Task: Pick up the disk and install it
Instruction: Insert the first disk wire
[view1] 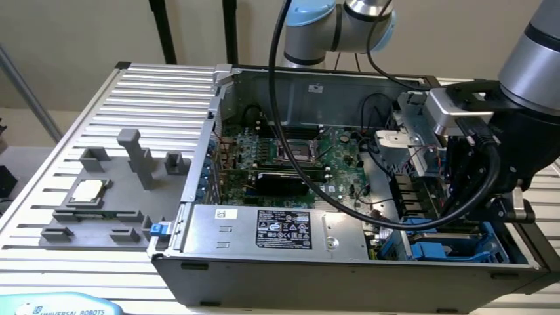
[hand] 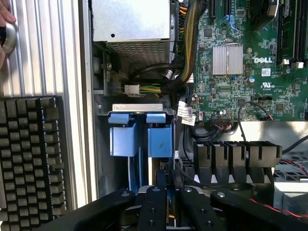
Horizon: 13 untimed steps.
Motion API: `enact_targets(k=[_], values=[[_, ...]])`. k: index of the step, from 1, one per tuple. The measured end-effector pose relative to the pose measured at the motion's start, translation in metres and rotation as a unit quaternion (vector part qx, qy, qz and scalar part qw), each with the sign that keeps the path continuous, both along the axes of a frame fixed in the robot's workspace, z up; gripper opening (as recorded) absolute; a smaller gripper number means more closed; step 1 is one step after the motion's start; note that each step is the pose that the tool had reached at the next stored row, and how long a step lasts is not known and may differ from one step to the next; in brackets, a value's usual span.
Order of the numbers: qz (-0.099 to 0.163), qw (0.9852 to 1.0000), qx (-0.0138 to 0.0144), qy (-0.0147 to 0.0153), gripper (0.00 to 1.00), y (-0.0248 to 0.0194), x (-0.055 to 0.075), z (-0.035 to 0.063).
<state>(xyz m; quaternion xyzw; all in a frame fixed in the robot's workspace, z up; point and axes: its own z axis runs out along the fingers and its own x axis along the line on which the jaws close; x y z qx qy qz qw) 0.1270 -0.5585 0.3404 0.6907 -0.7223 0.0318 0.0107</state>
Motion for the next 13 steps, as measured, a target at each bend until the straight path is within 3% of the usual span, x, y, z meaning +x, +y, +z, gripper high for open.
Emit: enact_targets(k=[13], values=[[0.0, 1.0, -0.0012, 0.0, 0.16, 0.0008, 0.0, -0.0001]])
